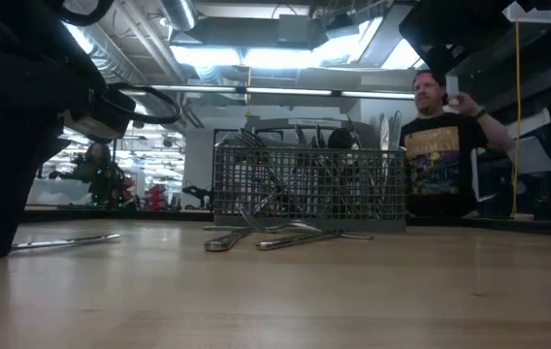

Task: Sort silverware
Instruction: Put the knife into the silverware rack

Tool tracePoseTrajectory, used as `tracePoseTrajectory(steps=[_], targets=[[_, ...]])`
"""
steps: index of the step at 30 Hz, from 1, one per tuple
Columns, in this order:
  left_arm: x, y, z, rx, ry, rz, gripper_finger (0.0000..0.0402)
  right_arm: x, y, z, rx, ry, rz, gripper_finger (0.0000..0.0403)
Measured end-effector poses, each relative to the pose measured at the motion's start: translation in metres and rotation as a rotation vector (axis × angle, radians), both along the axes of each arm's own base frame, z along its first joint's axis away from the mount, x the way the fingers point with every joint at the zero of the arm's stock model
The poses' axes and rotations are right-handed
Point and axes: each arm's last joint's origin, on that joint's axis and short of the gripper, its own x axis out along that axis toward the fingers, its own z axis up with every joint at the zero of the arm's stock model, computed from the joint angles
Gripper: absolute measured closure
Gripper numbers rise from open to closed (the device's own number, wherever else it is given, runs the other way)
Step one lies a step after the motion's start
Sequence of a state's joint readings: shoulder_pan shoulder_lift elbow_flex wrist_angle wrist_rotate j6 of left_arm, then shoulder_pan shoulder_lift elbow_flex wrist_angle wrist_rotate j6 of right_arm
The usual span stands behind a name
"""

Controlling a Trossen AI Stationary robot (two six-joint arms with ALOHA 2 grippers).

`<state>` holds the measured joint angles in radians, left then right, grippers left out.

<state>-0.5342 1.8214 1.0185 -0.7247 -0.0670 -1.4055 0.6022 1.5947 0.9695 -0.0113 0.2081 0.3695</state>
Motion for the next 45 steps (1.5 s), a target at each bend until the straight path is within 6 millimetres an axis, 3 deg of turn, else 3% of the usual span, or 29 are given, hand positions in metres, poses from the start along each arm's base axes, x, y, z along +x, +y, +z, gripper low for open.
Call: tracePoseTrajectory(steps=[5,11,19,33,45], targets=[[0.0,0.003,0.0,0.002,0.017,-0.013,0.0307,-0.008,-0.006,0.004,-0.04,0.052,-0.006,0.0288],[0.0,0.006,0.0,0.003,0.029,-0.009,0.0379,-0.025,-0.018,0.022,-0.048,0.085,-0.031,0.0288],[0.003,0.011,0.002,-0.01,0.024,-0.041,0.037,-0.042,-0.033,0.042,-0.104,0.073,-0.092,0.0288],[0.009,0.028,0.033,0.035,-0.152,-0.059,0.0364,-0.051,-0.044,0.04,-0.258,0.099,-0.203,0.0288],[0.048,0.057,0.06,0.004,-0.502,-0.102,0.036,-0.052,-0.046,0.039,-0.312,0.088,-0.251,0.0288]])
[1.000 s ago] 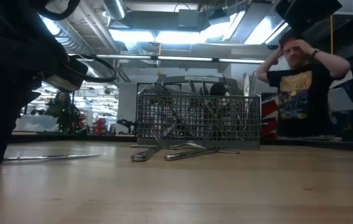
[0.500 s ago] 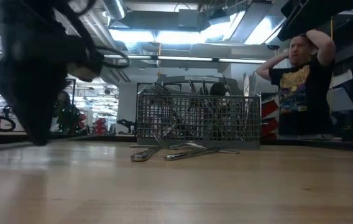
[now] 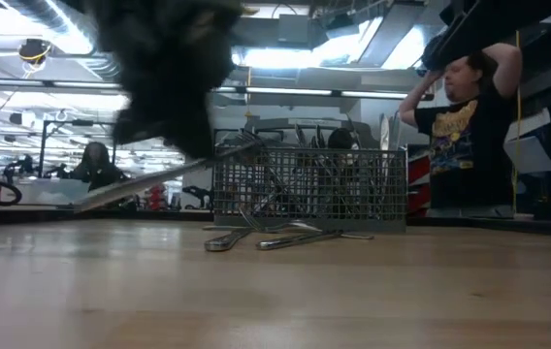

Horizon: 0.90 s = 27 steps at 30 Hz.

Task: Sort silverware
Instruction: Put the knife into the silverware rack

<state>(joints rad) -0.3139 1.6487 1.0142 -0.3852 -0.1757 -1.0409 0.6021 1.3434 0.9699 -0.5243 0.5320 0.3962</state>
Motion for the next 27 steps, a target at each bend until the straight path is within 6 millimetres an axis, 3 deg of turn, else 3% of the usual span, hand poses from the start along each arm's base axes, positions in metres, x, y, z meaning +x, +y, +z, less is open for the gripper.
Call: tracePoseTrajectory(steps=[6,14,21,27], targets=[[0.025,0.029,0.024,0.041,-0.274,-0.036,0.0359,-0.003,-0.004,-0.002,-0.057,0.015,-0.053,0.0288],[0.051,0.087,0.056,0.194,-0.642,0.005,0.0359,-0.016,-0.013,-0.005,-0.048,0.101,-0.137,0.0288],[0.054,0.133,0.084,0.362,-0.905,0.082,0.0359,-0.017,-0.013,-0.004,-0.032,0.104,-0.157,0.0288],[0.05,0.157,0.101,0.519,-1.039,0.114,0.0359,-0.017,-0.013,-0.005,-0.034,0.112,-0.15,0.0288]])
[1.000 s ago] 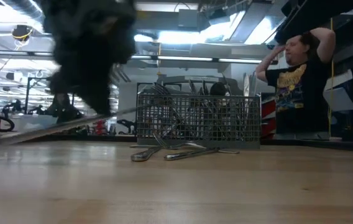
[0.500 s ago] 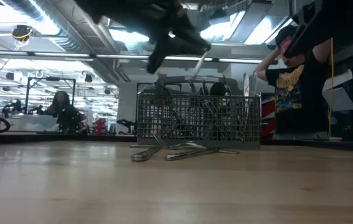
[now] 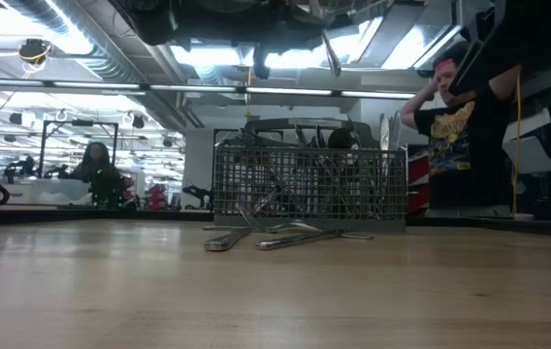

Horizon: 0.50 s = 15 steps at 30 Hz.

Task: Sort silverware
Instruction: Put the knife into the silverware rack

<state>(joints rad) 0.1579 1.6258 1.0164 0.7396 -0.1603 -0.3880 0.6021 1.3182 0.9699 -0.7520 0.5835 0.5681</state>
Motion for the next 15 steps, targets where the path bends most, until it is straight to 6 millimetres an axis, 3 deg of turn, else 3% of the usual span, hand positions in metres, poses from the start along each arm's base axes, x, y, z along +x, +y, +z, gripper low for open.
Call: tracePoseTrajectory(steps=[6,15], targets=[[0.01,0.012,0.003,0.121,-0.057,0.047,0.0359,0.0,0.0,0.0,-0.011,0.003,0.018,0.0288],[0.06,0.021,-0.004,0.358,0.022,0.091,0.0359,0.003,0.002,0.002,0.015,-0.037,0.017,0.0288]])
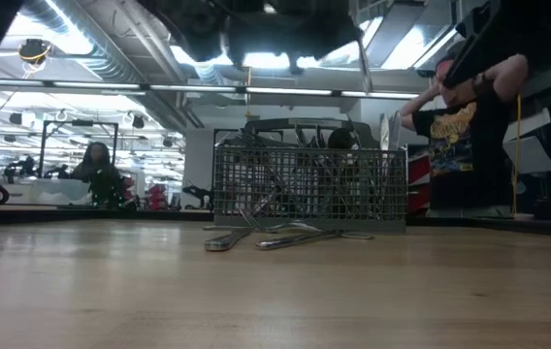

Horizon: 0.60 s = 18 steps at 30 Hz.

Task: Sort silverware
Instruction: Put the knife into the silverware rack

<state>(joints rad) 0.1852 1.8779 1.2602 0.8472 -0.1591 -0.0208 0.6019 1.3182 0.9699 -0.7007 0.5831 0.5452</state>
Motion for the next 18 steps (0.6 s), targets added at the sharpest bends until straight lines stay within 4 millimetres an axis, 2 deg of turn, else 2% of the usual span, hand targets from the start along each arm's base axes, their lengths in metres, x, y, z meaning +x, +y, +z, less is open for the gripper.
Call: tracePoseTrajectory(steps=[10,14,18], targets=[[0.046,0.023,-0.052,0.102,0.119,0.053,0.0359,0.001,0.0,0.0,0.004,-0.006,0.0,0.0288],[0.054,0.032,-0.075,0.119,0.181,0.072,0.0359,0.001,0.0,0.0,0.004,-0.006,0.0,0.0288],[0.055,0.035,-0.082,0.111,0.209,0.074,0.0359,0.001,0.0,0.0,0.003,-0.006,0.0,0.0288]])
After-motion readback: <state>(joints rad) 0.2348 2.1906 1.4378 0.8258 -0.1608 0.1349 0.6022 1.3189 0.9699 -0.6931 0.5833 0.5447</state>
